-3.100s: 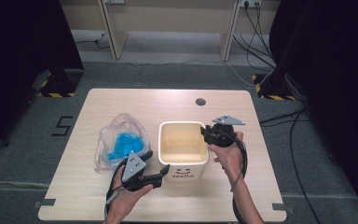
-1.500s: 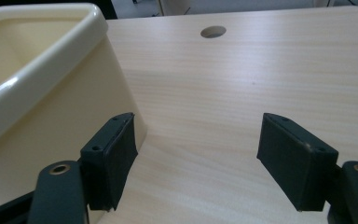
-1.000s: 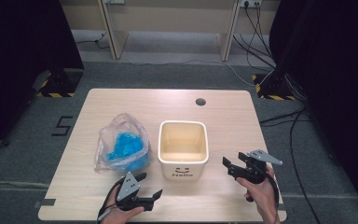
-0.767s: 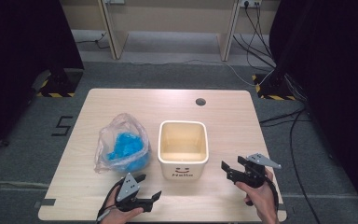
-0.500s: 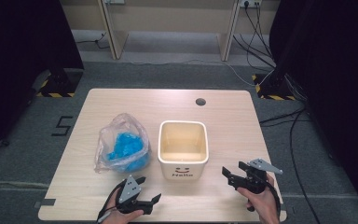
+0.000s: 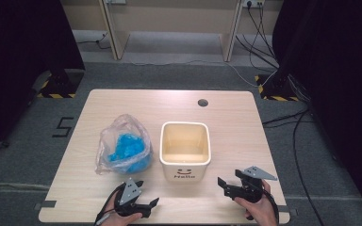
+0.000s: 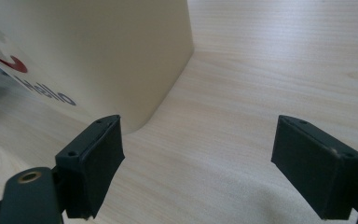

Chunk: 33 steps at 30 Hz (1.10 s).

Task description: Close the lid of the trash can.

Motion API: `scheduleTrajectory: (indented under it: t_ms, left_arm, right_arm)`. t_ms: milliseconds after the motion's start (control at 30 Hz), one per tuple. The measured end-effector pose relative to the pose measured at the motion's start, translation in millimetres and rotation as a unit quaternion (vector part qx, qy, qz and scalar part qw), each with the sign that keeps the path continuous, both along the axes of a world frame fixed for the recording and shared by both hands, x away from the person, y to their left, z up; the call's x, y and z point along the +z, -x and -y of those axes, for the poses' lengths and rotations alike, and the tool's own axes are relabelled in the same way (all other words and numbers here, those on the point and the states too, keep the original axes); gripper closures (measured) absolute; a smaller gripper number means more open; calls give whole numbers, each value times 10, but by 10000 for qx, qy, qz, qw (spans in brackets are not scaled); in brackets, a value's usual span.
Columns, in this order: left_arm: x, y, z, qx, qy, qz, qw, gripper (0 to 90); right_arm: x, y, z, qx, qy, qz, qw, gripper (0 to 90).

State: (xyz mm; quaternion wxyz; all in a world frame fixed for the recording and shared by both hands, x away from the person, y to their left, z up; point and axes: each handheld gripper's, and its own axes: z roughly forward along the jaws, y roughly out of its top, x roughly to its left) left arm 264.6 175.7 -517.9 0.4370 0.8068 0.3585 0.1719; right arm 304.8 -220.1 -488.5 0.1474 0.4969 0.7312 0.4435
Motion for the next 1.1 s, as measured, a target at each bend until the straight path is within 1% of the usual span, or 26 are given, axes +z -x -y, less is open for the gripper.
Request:
scheduleTrajectory:
  t_ms: [167, 433, 667, 700, 800, 1000, 1100]
  left_arm:
    - [7, 22, -37, 15, -5, 12, 10000, 156]
    - [-16, 37, -40, -15, -86, -80, 9999, 156]
    - [-44, 54, -81, -24, -188, -194, 9996, 156]
    - [-47, 58, -95, -10, -194, -197, 9996, 156]
    - [-53, 68, -133, 23, -173, -233, 9996, 156]
    - [-74, 79, -162, -15, -266, -322, 9991, 156]
    - [-81, 79, -161, -43, -358, -286, 9989, 152]
  right_arm:
    - [-28, 22, 22, -49, 15, -42, 10000, 166]
    - [-53, 91, 36, -60, 77, -107, 9999, 166]
    - [-100, 172, 43, 17, 265, -157, 9995, 166]
    - [-103, 184, 43, 25, 284, -181, 9994, 166]
    - [-110, 216, 48, 33, 400, -160, 9991, 167]
    - [-136, 281, 72, 44, 399, -193, 9990, 167]
    - [-150, 313, 78, 46, 421, -215, 9989, 167]
